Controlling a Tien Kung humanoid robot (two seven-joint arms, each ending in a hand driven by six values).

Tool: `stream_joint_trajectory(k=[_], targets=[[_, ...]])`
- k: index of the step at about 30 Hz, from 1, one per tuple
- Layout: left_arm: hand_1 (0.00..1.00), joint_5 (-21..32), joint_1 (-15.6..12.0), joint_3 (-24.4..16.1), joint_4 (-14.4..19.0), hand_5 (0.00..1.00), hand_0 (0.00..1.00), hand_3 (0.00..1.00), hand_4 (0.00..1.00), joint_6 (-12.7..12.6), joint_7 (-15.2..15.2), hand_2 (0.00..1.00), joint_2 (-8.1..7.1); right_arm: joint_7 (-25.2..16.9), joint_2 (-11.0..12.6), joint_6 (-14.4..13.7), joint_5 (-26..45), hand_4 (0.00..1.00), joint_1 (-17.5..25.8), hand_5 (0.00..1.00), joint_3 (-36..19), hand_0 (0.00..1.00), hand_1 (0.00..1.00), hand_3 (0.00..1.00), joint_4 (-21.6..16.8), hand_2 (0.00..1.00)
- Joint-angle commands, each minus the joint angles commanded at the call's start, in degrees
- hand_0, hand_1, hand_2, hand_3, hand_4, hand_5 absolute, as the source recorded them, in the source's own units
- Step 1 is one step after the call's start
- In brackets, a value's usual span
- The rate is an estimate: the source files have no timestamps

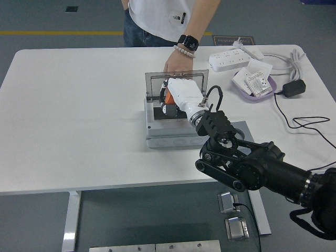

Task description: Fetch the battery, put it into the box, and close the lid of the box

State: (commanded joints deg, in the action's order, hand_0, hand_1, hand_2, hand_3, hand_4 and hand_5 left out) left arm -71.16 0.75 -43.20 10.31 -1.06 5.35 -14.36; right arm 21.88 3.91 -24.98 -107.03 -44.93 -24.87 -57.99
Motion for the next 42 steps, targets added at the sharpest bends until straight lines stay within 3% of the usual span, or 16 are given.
stream_joint_trajectory(k=[1,6,7,12,13,20,23,30,31,33,36,37,42], targets=[[0.601,0.0,0.0,0.0,0.0,0.002,0.39,0.488,0.002,0.0,0.0,0.531,0.01,0.0,0.0,0.0,0.1,0.603,0.0,0.439,0.0,0.543,0.503,0.576,0.0,0.533],[0.601,-0.1,0.1,0.0,0.0,0.002,0.39,0.488,0.002,0.1,0.1,0.531,0.05,-0.2,0.0,-0.3,0.8,0.603,0.1,0.439,-0.1,0.543,0.503,0.576,0.0,0.533],[0.601,0.0,0.1,0.0,0.0,0.002,0.39,0.489,0.002,0.1,0.1,0.532,0.06,-0.2,0.0,-0.4,0.8,0.75,0.1,0.58,-0.1,0.654,0.599,0.641,0.0,0.627],[0.601,0.0,0.1,0.0,0.0,0.002,0.39,0.489,0.002,0.1,0.1,0.532,0.13,0.0,0.0,-0.9,1.0,0.75,0.1,0.58,-0.1,0.654,0.599,0.641,-0.2,0.627],[0.603,0.0,0.1,0.0,0.0,0.002,0.39,0.491,0.002,0.1,0.1,0.534,0.15,0.1,0.1,-0.9,1.1,0.856,0.2,0.696,-0.1,0.746,0.646,0.703,-0.3,0.665],[0.604,-0.1,-0.1,-0.1,0.0,0.002,0.39,0.49,0.002,0.1,0.3,0.534,0.43,-1.0,1.6,-2.0,6.1,0.863,1.2,0.708,-1.8,0.752,0.65,0.707,-3.6,0.667],[0.604,-0.1,-0.1,-0.1,0.0,0.002,0.39,0.49,0.002,0.1,0.4,0.534,0.56,-1.3,2.9,-2.1,7.5,0.863,1.9,0.708,-3.8,0.752,0.65,0.707,-6.8,0.667],[0.604,-0.2,-0.3,0.0,0.0,0.002,0.39,0.49,0.002,0.2,0.6,0.534,0.88,0.2,5.9,1.4,7.5,0.86,3.6,0.717,-9.6,0.747,0.638,0.696,-14.7,0.657],[0.605,-0.3,-0.4,0.0,0.0,0.002,0.39,0.489,0.002,0.3,0.6,0.535,0.92,0.4,6.2,1.9,7.4,0.851,3.7,0.721,-10.2,0.662,0.583,0.665,-15.7,0.615],[0.605,-0.4,-0.4,0.1,0.0,0.002,0.39,0.489,0.002,0.3,0.7,0.535,1.02,0.6,6.7,2.6,7.5,0.851,3.7,0.721,-11.6,0.662,0.583,0.665,-17.7,0.615],[0.605,-0.3,-0.4,0.3,0.0,0.002,0.39,0.489,0.002,0.4,0.7,0.535,1.1,0.6,6.8,2.9,7.5,0.851,3.4,0.721,-12.6,0.662,0.583,0.665,-18.5,0.615],[0.602,-0.3,-0.3,0.4,0.0,0.002,0.389,0.489,0.002,0.5,0.7,0.535,1.14,0.5,6.6,3.0,7.6,0.828,3.1,0.738,-12.9,0.575,0.506,0.63,-18.4,0.59],[0.602,-0.4,-0.1,0.5,0.0,0.002,0.389,0.489,0.002,0.6,0.8,0.535,1.18,0.0,5.9,2.7,8.7,0.828,1.3,0.738,-12.9,0.575,0.506,0.63,-16.2,0.59]])
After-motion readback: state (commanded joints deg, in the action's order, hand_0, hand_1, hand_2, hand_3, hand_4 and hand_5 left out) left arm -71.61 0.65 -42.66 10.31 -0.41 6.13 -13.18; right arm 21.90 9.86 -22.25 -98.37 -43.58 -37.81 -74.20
